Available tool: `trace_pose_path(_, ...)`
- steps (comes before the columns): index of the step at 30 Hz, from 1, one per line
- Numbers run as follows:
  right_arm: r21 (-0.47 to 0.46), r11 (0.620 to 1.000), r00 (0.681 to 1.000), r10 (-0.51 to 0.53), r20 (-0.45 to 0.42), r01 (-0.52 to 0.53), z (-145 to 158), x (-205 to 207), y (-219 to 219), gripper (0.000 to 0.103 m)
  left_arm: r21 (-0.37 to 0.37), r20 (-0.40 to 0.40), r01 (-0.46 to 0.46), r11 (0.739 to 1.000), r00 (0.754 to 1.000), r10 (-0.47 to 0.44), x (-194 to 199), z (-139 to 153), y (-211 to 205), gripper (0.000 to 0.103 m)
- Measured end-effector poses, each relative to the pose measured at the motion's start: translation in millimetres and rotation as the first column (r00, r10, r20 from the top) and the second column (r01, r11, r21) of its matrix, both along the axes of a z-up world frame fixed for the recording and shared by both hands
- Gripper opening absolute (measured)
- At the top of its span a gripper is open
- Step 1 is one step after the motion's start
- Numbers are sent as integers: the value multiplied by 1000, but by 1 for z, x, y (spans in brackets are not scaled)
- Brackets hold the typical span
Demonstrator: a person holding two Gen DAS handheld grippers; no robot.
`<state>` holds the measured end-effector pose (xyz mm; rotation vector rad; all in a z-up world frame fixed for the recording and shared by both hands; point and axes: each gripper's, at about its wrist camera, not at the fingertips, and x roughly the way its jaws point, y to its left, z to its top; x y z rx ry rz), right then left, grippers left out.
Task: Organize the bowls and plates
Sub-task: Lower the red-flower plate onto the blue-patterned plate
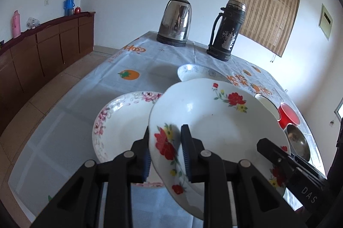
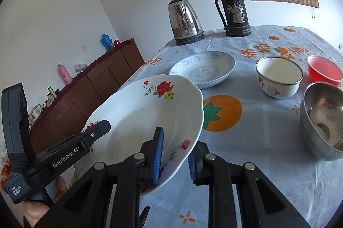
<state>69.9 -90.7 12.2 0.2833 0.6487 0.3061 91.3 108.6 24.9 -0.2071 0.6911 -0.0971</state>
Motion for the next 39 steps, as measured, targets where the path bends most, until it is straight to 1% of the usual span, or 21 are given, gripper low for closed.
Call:
trace_pose_path(5,-10,999,999,-31,18,31,12,23,-11,23,14,25,10,1000,1000,-11,30,12,-14,23)
trace_pose_path(8,-13,999,998,-52,22,52,17,45,-18,23,3,16,13,1000,1000,-13,54,12,-21,23)
trace_pose_path(11,-4,998,998,-70,12,70,17,72,-25,23,15,-3,11,1000,1000,-11,82,9,-30,24)
trace_pose_path(15,26,996,996,-85,-31,86,9,110,-35,23,20,-51,6,1000,999,-5,119,2,-37,24)
trace_pose_path(18,30,995,993,-94,-69,96,-2,134,-38,23,18,-106,-18,1000,994,20,142,-6,-40,24)
trace_pose_path(23,42,994,985,-99,-143,105,-22,168,-43,23,48,-162,-30,998,986,37,172,-19,-48,24)
trace_pose_path(26,40,993,980,-102,-173,110,-29,184,-46,23,47,-203,-38,998,978,47,187,-25,-51,24)
trace_pose_path(31,31,993,973,-108,-202,117,-37,203,-49,23,71,-237,-45,996,970,61,202,-31,-57,25)
trace_pose_path(34,16,993,972,-115,-205,121,-39,208,-48,23,76,-256,-52,996,964,70,207,-36,-57,26)
trace_pose_path(38,9,994,975,-105,-198,109,-44,219,-47,23,50,-289,-71,996,954,82,215,-45,-53,27)
trace_pose_path(39,-6,994,976,-108,-187,109,-44,220,-46,23,42,-297,-68,997,952,77,216,-46,-54,27)
